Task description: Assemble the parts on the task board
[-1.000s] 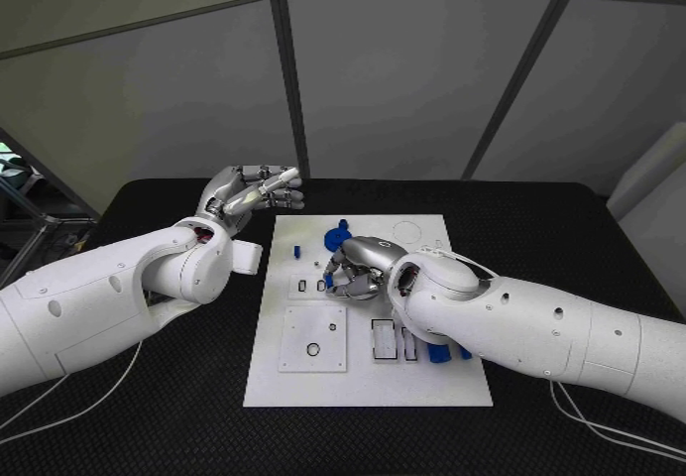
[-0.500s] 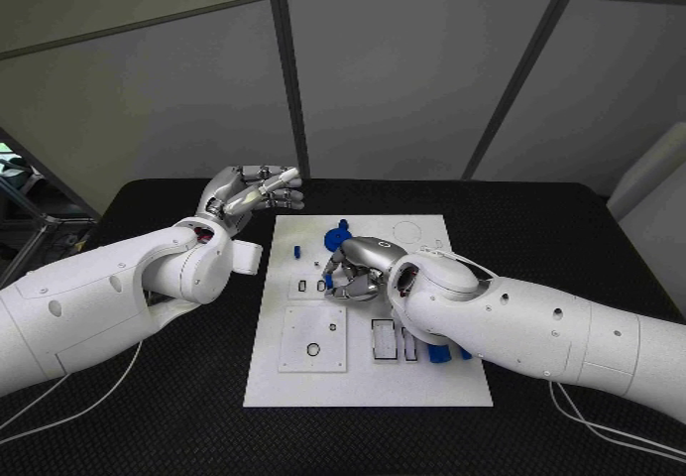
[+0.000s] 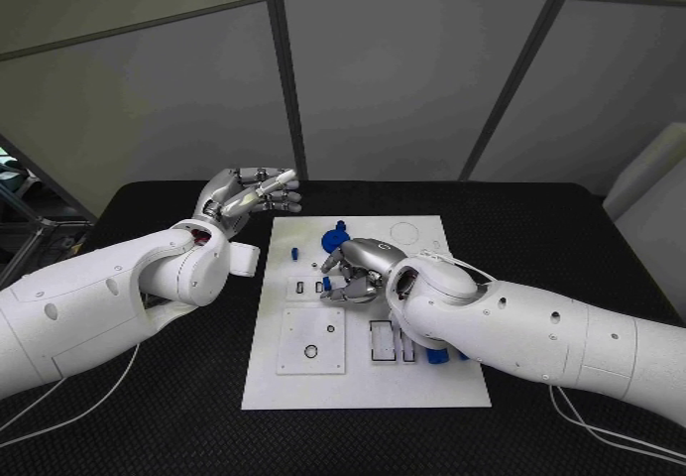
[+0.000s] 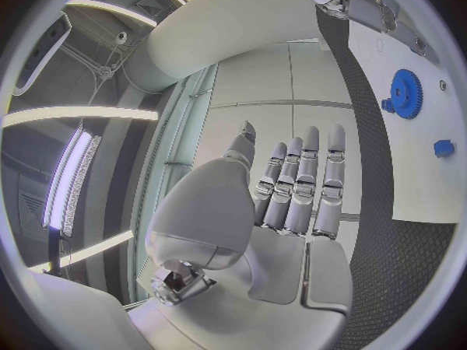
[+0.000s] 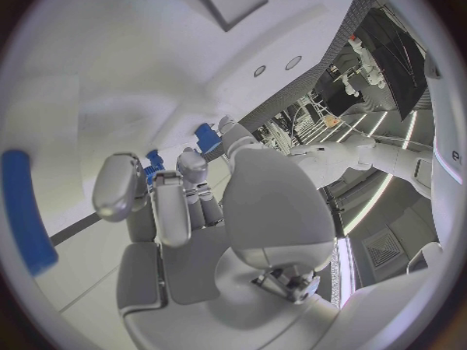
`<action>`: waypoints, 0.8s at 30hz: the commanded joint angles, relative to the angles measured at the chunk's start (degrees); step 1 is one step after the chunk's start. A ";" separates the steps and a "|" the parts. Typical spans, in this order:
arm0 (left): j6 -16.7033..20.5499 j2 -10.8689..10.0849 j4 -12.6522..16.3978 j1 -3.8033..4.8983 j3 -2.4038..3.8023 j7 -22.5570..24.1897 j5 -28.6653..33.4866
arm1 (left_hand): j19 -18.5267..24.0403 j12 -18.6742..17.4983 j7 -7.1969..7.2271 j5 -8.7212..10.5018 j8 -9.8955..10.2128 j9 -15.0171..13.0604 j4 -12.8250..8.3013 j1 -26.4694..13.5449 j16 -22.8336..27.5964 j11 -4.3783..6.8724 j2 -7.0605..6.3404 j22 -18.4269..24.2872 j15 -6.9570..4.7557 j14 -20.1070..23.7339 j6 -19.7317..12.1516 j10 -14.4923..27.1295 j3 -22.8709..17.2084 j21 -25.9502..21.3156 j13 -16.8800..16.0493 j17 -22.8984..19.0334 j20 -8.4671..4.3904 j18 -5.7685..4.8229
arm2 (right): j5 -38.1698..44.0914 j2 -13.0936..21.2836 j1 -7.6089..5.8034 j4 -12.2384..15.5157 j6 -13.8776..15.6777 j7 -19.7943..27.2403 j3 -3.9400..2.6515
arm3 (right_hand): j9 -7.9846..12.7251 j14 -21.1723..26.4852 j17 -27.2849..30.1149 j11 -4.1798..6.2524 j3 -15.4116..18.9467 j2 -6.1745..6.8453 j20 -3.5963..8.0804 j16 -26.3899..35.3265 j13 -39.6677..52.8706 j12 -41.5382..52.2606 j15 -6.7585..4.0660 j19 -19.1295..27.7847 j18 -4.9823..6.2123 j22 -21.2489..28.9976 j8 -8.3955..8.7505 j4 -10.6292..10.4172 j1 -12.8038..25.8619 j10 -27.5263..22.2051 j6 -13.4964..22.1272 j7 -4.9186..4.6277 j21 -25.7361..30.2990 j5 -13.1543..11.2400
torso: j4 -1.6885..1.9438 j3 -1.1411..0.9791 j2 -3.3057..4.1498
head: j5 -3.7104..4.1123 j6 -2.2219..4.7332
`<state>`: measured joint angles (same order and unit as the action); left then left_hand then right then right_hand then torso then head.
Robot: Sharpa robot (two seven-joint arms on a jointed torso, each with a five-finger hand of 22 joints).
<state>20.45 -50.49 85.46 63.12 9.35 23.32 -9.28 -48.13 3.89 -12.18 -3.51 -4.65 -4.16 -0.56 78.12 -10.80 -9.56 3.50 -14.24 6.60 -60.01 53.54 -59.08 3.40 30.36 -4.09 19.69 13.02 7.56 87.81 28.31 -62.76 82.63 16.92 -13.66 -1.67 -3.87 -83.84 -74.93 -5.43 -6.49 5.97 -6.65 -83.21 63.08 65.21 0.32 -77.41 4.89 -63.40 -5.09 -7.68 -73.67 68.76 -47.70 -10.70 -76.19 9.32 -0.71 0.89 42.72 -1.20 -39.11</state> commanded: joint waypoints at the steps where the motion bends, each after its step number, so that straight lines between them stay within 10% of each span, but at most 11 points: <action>1: -0.61 -0.02 -0.08 0.12 0.05 -0.38 -0.50 | -1.42 0.05 0.60 0.03 0.37 -0.07 0.01 0.23 0.54 0.34 0.63 -0.22 -0.16 -1.33 0.11 -0.23 0.46 0.74 0.05 -0.09 -0.35 3.05 | 0.24 0.52 0.04 0.88 6.77 3.05 -0.02 | -0.06 -3.47 -3.79 -0.09 0.55 0.28 -0.04 0.26 -0.13 -0.10 0.47 0.43 0.32 0.17 0.24 -0.21 -0.57 -0.34 0.66 -0.01 0.43 0.57 | -0.01 -0.04 -0.05 | -0.12 0.09; 8: -2.25 -0.29 -0.89 0.11 0.04 -4.39 -5.93 | -10.14 2.01 1.39 0.02 -0.58 -0.50 0.47 -0.98 -2.28 2.26 0.64 -2.26 -3.04 -12.47 2.60 -5.32 1.61 6.02 -1.05 2.59 -3.33 3.08 | -7.28 3.58 0.08 3.15 14.56 16.03 -0.09 | -0.46 -1.95 1.25 0.25 1.14 -0.45 -0.02 4.05 -2.68 -1.97 0.24 3.50 1.46 6.18 -1.12 -0.85 -3.17 -2.50 0.16 0.47 4.23 2.47 | 0.01 0.08 -0.40 | -0.33 0.78; 15: -6.67 -0.26 -2.56 0.11 0.04 -13.82 -16.14 | -14.46 8.27 2.84 -0.04 -2.47 -1.69 3.73 -5.09 -13.99 4.62 1.19 -6.25 -5.51 -19.00 5.31 -12.18 3.69 12.78 -5.78 12.44 -5.74 2.85 | -21.56 6.78 -1.16 3.01 13.45 24.58 -1.57 | -0.57 1.02 10.48 0.78 1.66 -1.25 0.54 12.28 -10.70 -9.40 -0.28 8.80 3.24 17.22 -2.61 -0.77 -4.52 -8.49 -1.04 1.00 12.19 3.33 | 0.00 0.01 -1.61 | -0.54 0.62; 21: -13.25 -0.50 -2.43 0.14 0.05 -25.83 -28.67 | -20.40 21.52 4.35 -0.03 -6.36 -4.65 8.20 -9.03 -51.45 6.04 1.57 -26.85 -6.79 -21.83 5.06 -11.40 5.66 30.25 -16.93 45.15 -7.18 0.52 | -35.76 10.66 -3.38 1.70 12.03 26.77 -4.32 | -0.55 7.15 27.10 0.64 1.24 -2.21 0.45 29.25 -18.99 -17.65 -0.23 16.70 5.70 34.13 -3.68 -0.40 -6.03 -13.65 -2.43 0.97 25.73 4.70 | -0.01 0.00 -2.85 | -1.20 0.21; 24: -16.67 -0.34 -2.18 0.33 0.06 -32.58 -33.26 | -23.87 34.36 5.20 0.12 -11.06 -8.14 10.50 -9.81 -64.67 6.45 1.33 -38.04 -7.72 -24.44 3.97 -7.23 6.57 38.73 -27.37 56.71 -7.86 -0.89 | -40.17 12.67 -4.90 0.68 12.68 27.19 -5.02 | -0.19 14.98 38.02 -0.13 -0.14 -2.38 -0.33 44.47 -25.32 -26.06 0.76 20.50 5.48 38.03 -3.13 -0.52 -7.22 -17.56 -1.41 0.80 32.57 5.70 | -0.13 0.01 -3.58 | -1.37 -0.04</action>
<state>10.53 -50.95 83.04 63.23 9.35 1.64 -32.55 -71.73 37.99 -6.93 -3.51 -15.60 -12.27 9.68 68.83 -74.56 -3.13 4.76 -51.55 -1.02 -83.87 57.31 -66.21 9.93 68.63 -31.28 73.90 5.25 6.56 58.43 40.67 -67.30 83.59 28.50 10.06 -6.61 -4.16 -69.73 -37.78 -5.50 -6.43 3.78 -6.98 -39.92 38.16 39.83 0.95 -57.35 10.27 -25.72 -8.56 -8.14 -80.71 51.90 -49.41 -9.96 -44.15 14.81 -0.74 0.90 40.07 -2.46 -38.97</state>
